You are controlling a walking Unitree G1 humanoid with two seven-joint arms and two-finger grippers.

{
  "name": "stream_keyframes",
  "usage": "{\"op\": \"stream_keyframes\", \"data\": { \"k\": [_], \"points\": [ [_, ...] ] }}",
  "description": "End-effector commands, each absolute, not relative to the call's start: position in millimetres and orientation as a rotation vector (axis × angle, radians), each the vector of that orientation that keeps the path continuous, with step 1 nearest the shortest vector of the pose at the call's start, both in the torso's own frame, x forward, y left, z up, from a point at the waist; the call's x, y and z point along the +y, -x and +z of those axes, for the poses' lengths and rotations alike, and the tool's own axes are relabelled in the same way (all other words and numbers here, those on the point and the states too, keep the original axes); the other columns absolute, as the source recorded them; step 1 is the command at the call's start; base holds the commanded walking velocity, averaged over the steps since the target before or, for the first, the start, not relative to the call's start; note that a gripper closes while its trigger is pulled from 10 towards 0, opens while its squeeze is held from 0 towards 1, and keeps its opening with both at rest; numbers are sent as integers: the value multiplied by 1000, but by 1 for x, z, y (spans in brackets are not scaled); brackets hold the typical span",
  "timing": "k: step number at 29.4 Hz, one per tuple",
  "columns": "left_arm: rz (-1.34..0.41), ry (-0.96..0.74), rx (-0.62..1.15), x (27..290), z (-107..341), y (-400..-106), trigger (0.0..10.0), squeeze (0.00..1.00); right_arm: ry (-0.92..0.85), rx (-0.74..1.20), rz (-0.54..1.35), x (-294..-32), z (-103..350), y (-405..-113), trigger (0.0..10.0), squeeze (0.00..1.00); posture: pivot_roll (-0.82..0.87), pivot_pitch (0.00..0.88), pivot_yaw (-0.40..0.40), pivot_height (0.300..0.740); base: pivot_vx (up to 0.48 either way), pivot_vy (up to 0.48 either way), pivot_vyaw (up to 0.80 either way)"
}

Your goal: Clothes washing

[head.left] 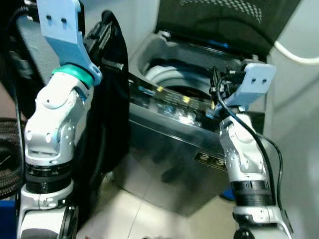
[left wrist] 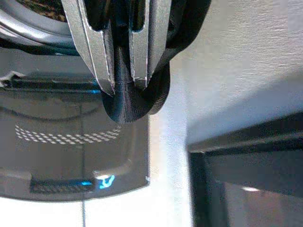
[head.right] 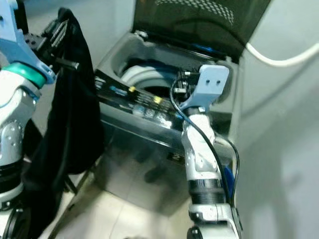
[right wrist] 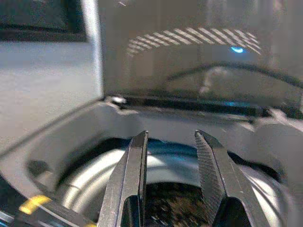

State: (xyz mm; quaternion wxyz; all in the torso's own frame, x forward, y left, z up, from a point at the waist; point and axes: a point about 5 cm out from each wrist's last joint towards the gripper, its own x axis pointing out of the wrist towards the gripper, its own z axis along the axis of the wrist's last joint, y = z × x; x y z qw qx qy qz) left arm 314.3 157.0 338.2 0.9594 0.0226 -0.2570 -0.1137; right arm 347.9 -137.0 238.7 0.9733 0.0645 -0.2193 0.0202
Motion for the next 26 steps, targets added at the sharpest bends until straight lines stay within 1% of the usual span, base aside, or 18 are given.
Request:
{"op": "stream_keyframes", "data": {
  "k": [1, 26],
  "points": [
    [-255, -54, -559, 151, 345, -310, 10000, 0, -127, -437, 16, -144, 237, -348, 10000, 0, 25, 23, -9, 740, 0, 0, -800],
    [-252, -50, -554, 151, 343, -312, 10000, 0, -140, -458, 21, -142, 242, -347, 10000, 0, 24, 28, -10, 740, 0, 0, -800]
  ]
}}
